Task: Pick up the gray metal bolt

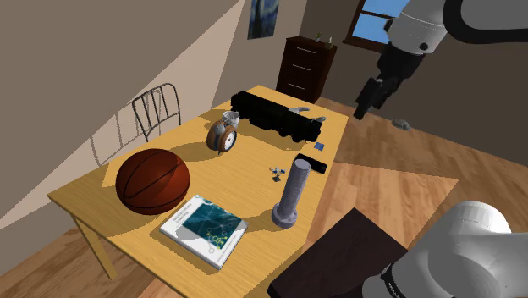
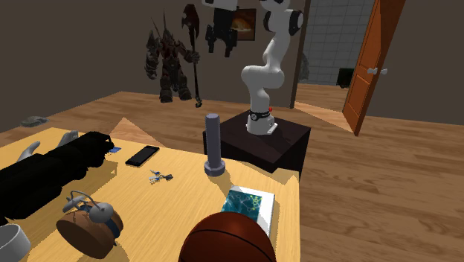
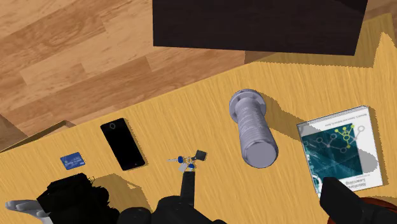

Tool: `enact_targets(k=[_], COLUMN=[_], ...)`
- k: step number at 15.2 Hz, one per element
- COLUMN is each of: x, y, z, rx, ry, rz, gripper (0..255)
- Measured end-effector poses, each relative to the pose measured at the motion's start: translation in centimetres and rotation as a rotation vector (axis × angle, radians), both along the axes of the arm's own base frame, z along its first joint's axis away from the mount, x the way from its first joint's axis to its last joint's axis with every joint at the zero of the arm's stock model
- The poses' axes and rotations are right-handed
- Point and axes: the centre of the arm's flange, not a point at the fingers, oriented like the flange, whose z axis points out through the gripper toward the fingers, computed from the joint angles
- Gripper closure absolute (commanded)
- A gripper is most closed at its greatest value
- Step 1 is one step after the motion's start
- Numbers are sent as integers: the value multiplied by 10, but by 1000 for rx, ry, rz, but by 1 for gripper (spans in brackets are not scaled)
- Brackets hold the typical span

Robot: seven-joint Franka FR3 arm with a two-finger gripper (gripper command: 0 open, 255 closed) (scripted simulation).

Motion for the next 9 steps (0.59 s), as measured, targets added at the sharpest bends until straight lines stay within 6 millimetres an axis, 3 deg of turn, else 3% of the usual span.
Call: enact_targets(k=[3,9], x=[9,47], y=[0,4], z=[-13,-82], rx=[7,39], ry=[9,50], rz=[9,52], gripper=[0,0])
